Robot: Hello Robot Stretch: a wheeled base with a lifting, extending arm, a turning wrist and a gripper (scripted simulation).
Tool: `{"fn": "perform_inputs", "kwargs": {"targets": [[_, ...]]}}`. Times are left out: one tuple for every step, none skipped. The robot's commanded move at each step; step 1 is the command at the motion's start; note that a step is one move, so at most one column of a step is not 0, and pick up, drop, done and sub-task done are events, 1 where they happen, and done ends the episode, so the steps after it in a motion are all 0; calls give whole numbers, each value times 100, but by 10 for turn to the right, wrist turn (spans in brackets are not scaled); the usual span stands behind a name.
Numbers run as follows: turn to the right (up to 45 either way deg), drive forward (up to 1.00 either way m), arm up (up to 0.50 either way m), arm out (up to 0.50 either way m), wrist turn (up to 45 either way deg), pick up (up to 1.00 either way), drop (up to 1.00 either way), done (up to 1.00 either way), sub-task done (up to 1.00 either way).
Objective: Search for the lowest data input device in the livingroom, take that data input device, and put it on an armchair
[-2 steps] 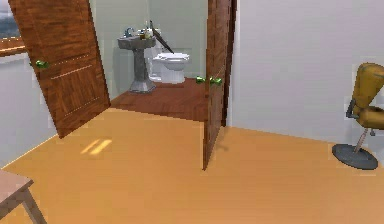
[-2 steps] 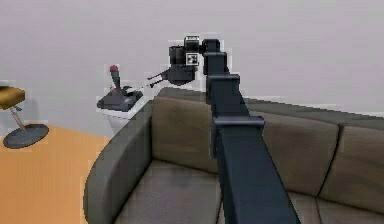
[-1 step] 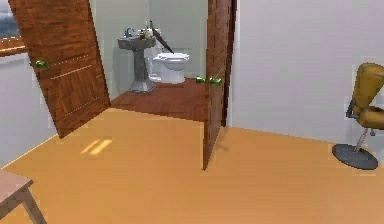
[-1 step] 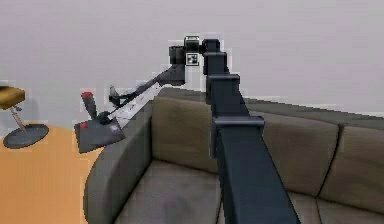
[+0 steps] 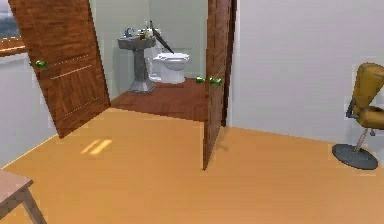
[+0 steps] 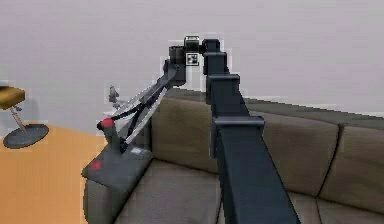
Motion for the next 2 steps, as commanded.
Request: {"fn": "perform_inputs", "kwargs": {"targets": [[0, 0, 0, -40, 0, 0, 0, 0, 0], [-30, 0, 0, 0, 0, 0, 0, 0, 0]]}}
